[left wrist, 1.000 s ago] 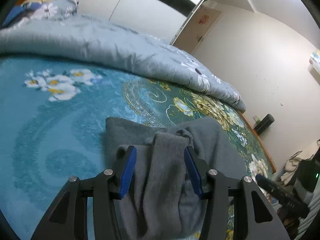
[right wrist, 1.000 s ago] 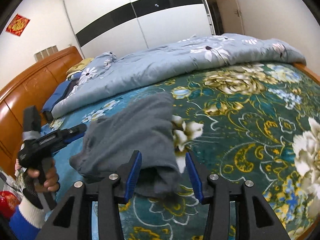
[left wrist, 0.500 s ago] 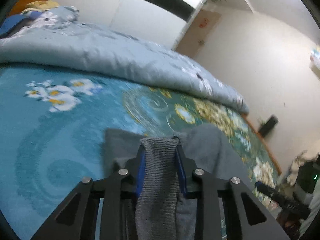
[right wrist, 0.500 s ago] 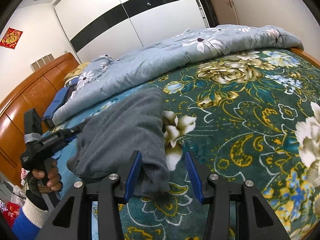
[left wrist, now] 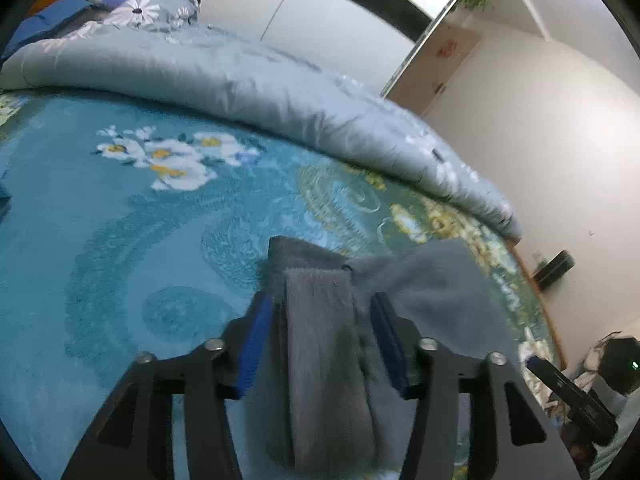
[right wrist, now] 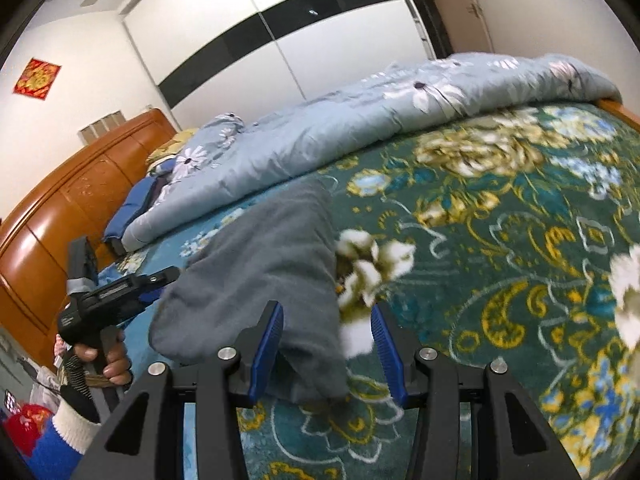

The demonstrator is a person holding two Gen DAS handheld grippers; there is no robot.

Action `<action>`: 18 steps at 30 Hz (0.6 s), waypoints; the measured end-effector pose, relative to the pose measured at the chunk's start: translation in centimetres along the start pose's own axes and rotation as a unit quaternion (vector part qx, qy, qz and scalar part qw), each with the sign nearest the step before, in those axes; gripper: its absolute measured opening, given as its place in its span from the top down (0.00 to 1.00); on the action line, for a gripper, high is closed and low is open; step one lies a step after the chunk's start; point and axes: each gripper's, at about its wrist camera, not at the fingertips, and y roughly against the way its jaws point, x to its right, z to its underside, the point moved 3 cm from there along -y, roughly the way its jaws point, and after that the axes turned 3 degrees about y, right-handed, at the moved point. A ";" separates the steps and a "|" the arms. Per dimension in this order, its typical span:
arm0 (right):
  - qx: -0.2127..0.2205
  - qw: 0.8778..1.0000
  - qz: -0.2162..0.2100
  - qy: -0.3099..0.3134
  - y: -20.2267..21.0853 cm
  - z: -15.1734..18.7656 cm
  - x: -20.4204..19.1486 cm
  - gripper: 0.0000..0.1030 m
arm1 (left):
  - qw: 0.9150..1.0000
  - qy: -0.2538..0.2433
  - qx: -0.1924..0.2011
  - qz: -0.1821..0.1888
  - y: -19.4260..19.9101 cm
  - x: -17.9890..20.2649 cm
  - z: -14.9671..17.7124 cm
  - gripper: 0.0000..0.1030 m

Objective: Fold clothes

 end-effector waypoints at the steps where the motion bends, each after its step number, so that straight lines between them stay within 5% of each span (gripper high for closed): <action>1: 0.004 1.000 -0.002 0.005 -0.1 -0.4 -0.3 0.46 | 1.000 0.006 0.006 -0.003 0.7 -0.2 0.2 0.35; 2: 0.010 1.000 -0.010 0.008 -0.1 -0.8 -0.7 0.46 | 1.000 0.012 0.007 -0.014 1.1 -0.4 0.6 0.28; 5: 0.010 0.999 -0.041 0.010 -1.2 -1.3 -1.5 0.32 | 0.999 0.015 -0.023 -0.038 0.2 -0.6 2.0 0.27; 18: -0.079 0.991 -0.094 -0.061 -8.9 -1.2 0.0 0.23 | 0.995 0.051 -0.075 -0.026 -2.6 -1.6 5.2 0.20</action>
